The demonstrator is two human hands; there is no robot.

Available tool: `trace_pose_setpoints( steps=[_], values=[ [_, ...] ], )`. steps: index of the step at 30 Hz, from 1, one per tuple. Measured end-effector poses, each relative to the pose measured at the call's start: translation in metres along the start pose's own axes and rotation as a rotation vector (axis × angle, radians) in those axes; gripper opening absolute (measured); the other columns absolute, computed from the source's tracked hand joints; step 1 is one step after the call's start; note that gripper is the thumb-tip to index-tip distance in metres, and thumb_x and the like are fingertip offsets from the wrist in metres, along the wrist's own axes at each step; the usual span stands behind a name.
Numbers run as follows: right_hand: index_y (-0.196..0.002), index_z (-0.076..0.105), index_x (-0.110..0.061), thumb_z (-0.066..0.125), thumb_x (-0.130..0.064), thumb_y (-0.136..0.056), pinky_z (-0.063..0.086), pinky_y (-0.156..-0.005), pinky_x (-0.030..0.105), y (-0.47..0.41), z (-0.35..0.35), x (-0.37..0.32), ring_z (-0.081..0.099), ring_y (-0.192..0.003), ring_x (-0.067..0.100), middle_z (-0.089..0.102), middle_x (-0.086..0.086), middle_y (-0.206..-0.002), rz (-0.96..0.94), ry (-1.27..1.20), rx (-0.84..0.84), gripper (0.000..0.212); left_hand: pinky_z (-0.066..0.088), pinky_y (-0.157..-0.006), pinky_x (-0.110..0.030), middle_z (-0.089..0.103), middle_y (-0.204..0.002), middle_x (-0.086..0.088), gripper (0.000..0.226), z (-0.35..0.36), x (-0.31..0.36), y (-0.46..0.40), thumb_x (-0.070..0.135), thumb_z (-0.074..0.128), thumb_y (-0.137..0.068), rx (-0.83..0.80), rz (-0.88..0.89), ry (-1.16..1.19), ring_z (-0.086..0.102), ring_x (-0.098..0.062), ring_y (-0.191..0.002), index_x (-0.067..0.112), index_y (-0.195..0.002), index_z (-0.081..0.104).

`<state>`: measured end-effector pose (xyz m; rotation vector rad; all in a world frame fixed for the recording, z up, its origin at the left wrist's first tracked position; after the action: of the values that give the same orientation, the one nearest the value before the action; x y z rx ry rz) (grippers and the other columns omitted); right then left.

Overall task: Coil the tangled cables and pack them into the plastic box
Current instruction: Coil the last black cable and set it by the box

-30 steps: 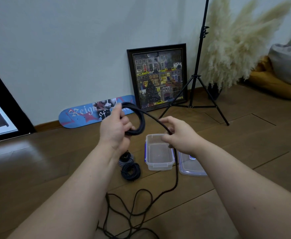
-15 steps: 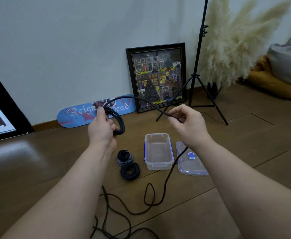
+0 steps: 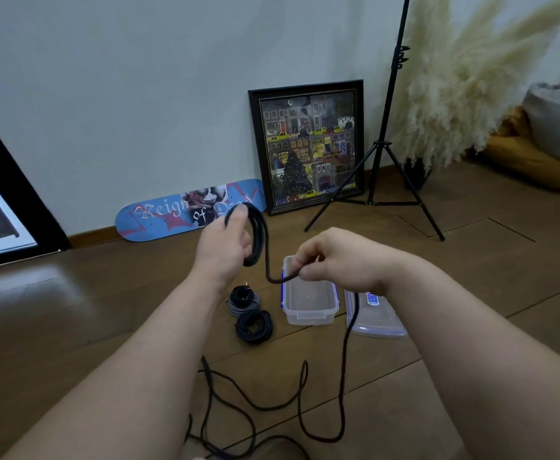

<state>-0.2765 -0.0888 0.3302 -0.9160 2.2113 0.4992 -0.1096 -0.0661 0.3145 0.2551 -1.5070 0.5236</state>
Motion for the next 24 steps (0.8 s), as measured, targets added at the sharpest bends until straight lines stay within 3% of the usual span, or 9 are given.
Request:
trace_pose_setpoints(
  steps=[3,7,11,13,18,22,24],
  values=[
    [-0.086,0.073,-0.02,0.058,-0.004,-0.093,0.034,-0.057,0.024,0.001,-0.006,-0.002,0.039,-0.061,0.015,0.05,0.006,-0.071,-0.088,-0.405,-0.011,0.023,0.025,-0.05,-0.028,0.029,-0.049,0.003,0.042,0.015,0.0,0.006,0.028,0.042,-0.105,-0.139,-0.008,-0.079,0.027,-0.013,-0.045,0.019,-0.064,0.034],
    [-0.084,0.071,-0.015,0.055,0.0,-0.094,0.028,-0.054,0.022,-0.004,-0.007,0.001,0.037,-0.053,0.005,0.051,-0.004,-0.058,-0.089,-0.632,0.108,0.024,0.036,-0.062,-0.033,0.045,-0.05,0.001,0.048,0.03,-0.002,0.015,0.034,0.044,-0.103,-0.278,-0.044,-0.07,0.041,-0.017,-0.048,0.02,-0.059,0.053],
    [-0.08,0.067,-0.014,0.072,-0.011,-0.085,0.036,-0.054,0.018,-0.007,-0.018,0.008,0.046,-0.05,-0.002,0.057,-0.013,-0.058,-0.079,-0.613,0.407,0.008,0.033,-0.061,-0.03,0.037,-0.049,0.004,0.036,0.049,-0.002,0.026,0.035,0.04,-0.104,-0.357,-0.168,0.096,0.03,-0.009,-0.041,0.015,-0.076,0.051],
    [-0.076,0.063,-0.013,0.081,-0.021,-0.077,0.04,-0.056,0.02,-0.005,-0.025,0.016,0.048,-0.056,0.003,0.056,-0.007,-0.064,-0.065,-0.543,0.55,0.019,0.028,-0.06,-0.03,0.03,-0.047,0.006,0.034,0.051,-0.001,0.026,0.035,0.039,-0.104,-0.364,-0.201,0.194,0.023,-0.007,-0.038,0.015,-0.077,0.047],
    [-0.082,0.067,-0.014,0.072,-0.005,-0.084,0.046,-0.06,0.022,-0.001,-0.027,0.019,0.052,-0.064,0.009,0.06,-0.001,-0.073,-0.107,-0.578,0.488,0.01,0.021,-0.059,-0.03,0.023,-0.044,0.007,0.031,0.046,-0.001,0.024,0.033,0.039,-0.104,-0.325,-0.227,0.257,0.016,-0.008,-0.038,0.017,-0.079,0.05],
    [-0.077,0.071,-0.017,0.077,-0.005,-0.079,0.053,-0.069,0.022,0.001,-0.032,0.016,0.06,-0.068,0.005,0.066,-0.003,-0.072,-0.19,-0.593,0.613,0.014,0.007,-0.068,-0.037,0.025,-0.044,0.007,0.036,0.042,-0.002,0.022,0.034,0.04,-0.103,-0.284,-0.234,0.222,0.015,-0.008,-0.04,0.016,-0.071,0.045],
    [-0.076,0.071,-0.015,0.078,-0.005,-0.078,0.053,-0.071,0.022,0.003,-0.032,0.013,0.061,-0.07,0.006,0.068,-0.001,-0.073,-0.211,-0.618,0.678,0.012,0.008,-0.066,-0.037,0.024,-0.044,0.007,0.038,0.044,-0.003,0.023,0.036,0.041,-0.102,-0.286,-0.247,0.211,0.015,-0.008,-0.039,0.017,-0.07,0.045]
  ],
)
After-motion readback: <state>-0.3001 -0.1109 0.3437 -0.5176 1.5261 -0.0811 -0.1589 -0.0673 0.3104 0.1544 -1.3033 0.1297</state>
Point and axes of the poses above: each hand's wrist, its own y-axis away from the middle knuckle, its own z-axis out of the palm, x = y × z, the point moved 6 cm from there along -y, towards the middle knuckle
